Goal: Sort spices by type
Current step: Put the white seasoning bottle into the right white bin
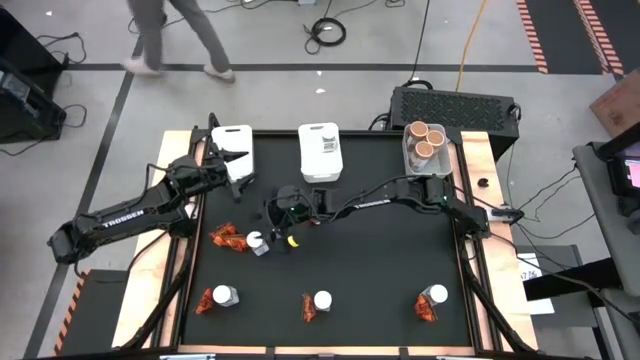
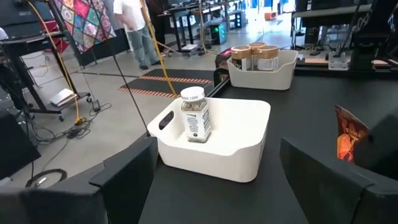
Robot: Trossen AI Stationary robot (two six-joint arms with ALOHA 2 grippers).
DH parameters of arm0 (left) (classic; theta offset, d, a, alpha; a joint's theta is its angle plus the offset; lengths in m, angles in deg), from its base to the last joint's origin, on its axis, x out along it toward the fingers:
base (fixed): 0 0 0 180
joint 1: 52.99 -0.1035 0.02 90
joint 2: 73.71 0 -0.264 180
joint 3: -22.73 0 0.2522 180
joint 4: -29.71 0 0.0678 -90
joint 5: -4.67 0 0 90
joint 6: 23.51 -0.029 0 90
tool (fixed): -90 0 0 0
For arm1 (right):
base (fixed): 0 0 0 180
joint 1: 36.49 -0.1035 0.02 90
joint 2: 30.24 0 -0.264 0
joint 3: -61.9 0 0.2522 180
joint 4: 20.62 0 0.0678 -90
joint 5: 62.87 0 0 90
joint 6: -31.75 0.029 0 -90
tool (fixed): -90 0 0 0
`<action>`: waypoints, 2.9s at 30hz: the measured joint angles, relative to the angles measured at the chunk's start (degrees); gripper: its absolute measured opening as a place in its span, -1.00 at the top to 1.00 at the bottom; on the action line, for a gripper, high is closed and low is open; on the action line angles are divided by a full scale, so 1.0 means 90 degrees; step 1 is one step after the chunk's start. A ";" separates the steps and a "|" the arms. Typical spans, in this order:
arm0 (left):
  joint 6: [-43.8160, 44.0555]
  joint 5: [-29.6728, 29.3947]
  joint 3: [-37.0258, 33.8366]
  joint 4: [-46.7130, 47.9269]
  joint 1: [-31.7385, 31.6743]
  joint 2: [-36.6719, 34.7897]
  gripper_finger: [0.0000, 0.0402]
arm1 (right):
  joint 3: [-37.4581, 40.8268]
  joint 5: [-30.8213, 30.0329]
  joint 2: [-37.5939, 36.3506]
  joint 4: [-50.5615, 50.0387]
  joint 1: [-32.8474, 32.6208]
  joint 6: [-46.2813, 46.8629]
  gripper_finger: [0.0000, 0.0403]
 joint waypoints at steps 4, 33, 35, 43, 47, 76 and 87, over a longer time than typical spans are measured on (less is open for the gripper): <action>-0.0002 0.0000 0.0000 -0.0050 0.0000 0.0074 -0.69 | -0.0005 0.0625 -0.0017 0.0064 0.0009 0.0181 -0.20; -0.0009 0.0001 0.0002 -0.0227 0.0000 0.0383 -0.69 | -0.0010 0.0676 0.0515 0.0910 -0.0040 0.0633 -0.76; -0.0009 0.0002 0.0002 -0.0224 0.0005 0.0388 -0.69 | -0.0010 0.0678 0.0568 0.0875 -0.0049 0.0637 -0.76; -0.0009 0.0002 0.0002 -0.0223 0.0000 0.0441 -0.69 | -0.0005 0.0653 0.0648 0.0762 -0.0054 0.0632 -0.76; -0.0009 0.0002 0.0002 -0.0226 0.0000 0.0441 -0.69 | -0.0005 0.0644 0.0651 0.0749 -0.0047 0.0618 -0.76; -0.0009 0.0002 0.0002 -0.0223 0.0000 0.0448 -0.69 | -0.0005 0.0620 0.0770 0.0895 -0.0049 0.0635 0.04; -0.0009 0.0002 0.0002 -0.0202 0.0001 0.0448 -0.69 | -0.0007 0.0865 -0.0128 -0.0096 0.0137 0.0355 0.00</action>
